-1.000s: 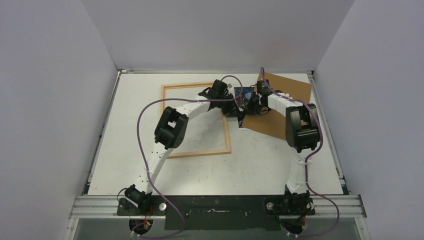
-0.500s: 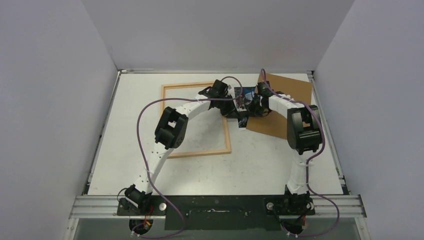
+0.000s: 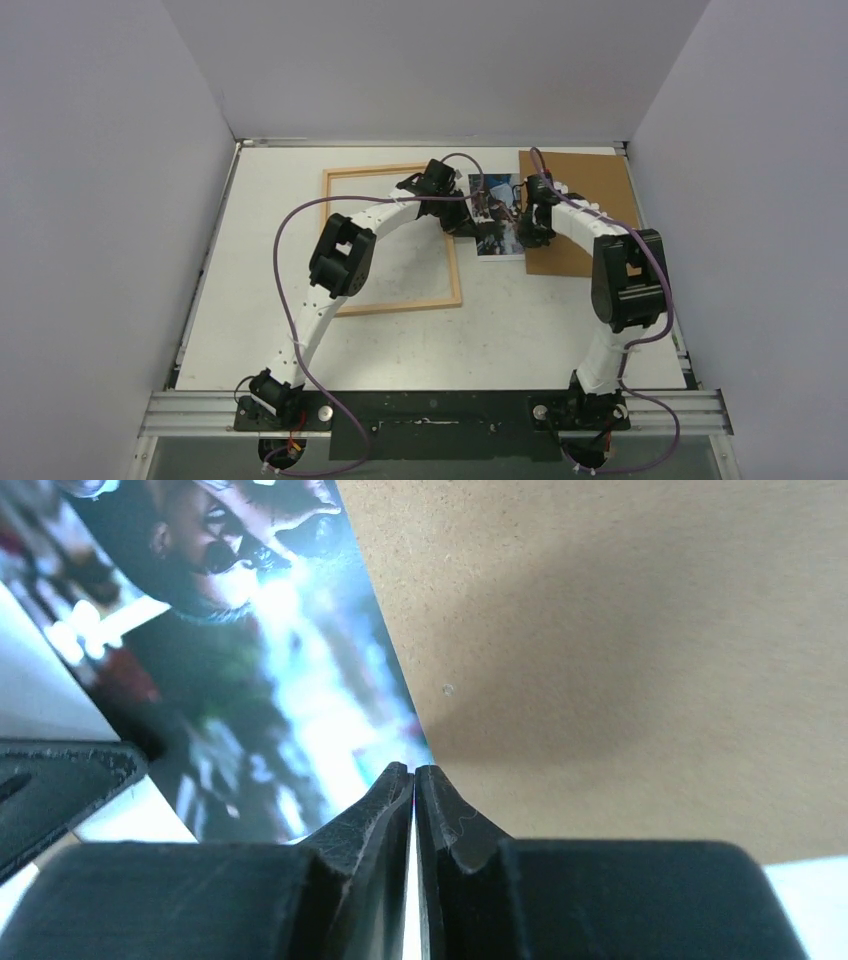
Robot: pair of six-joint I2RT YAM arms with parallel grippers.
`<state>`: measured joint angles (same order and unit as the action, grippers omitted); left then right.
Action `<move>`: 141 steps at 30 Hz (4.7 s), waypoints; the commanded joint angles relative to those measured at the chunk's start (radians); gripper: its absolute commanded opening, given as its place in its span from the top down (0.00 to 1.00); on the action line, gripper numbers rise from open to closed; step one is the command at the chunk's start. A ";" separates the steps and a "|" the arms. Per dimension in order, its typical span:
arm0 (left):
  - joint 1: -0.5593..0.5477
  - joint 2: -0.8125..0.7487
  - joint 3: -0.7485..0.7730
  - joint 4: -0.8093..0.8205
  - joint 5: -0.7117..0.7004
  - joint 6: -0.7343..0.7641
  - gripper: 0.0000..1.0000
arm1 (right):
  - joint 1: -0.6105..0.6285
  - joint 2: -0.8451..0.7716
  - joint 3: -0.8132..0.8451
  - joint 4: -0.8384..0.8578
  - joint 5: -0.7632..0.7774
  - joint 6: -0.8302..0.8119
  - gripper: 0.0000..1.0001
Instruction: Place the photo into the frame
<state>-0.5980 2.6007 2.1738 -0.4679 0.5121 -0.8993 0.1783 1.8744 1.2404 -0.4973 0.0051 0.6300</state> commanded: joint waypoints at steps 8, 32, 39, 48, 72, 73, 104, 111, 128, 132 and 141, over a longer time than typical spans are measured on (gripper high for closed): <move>0.029 -0.125 0.110 -0.068 0.056 0.244 0.98 | 0.142 -0.264 -0.016 0.016 0.196 -0.378 0.74; 0.510 -0.644 -0.389 -0.167 -0.033 0.394 0.83 | 0.414 -0.322 -0.199 0.083 0.291 -1.083 0.35; 0.591 -0.660 -0.484 -0.088 0.051 0.340 0.83 | 0.454 -0.232 -0.186 0.101 0.294 -1.225 0.36; 0.676 -0.648 -0.551 -0.018 0.114 0.314 0.83 | 0.491 -0.102 -0.148 0.152 0.354 -1.268 0.36; 0.732 -0.655 -0.634 0.082 0.160 0.258 0.83 | 0.559 0.000 -0.371 0.604 0.549 -1.383 0.38; 0.733 -0.657 -0.639 0.087 0.160 0.255 0.83 | 0.562 0.000 -0.375 0.607 0.550 -1.383 0.38; 0.659 -0.651 -0.676 0.156 0.178 0.196 0.75 | 0.535 -0.108 -0.383 0.778 0.652 -1.333 0.51; 0.611 -0.626 -0.653 0.156 0.180 0.187 0.71 | 0.523 -0.118 -0.393 0.783 0.655 -1.327 0.63; 0.557 -0.593 -0.620 0.161 0.182 0.165 0.67 | 0.517 -0.098 -0.373 0.663 0.525 -1.313 0.45; 0.539 -0.584 -0.609 0.162 0.185 0.162 0.66 | 0.498 -0.109 -0.340 0.600 0.500 -1.200 0.43; 0.435 -0.512 -0.519 0.206 0.181 0.103 0.60 | 0.233 -0.178 -0.187 0.398 0.301 -0.624 0.42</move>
<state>-0.1097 2.0598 1.5860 -0.3340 0.6712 -0.7612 0.5289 1.7699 0.9588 0.0029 0.4164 -0.3252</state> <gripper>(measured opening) 0.377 0.574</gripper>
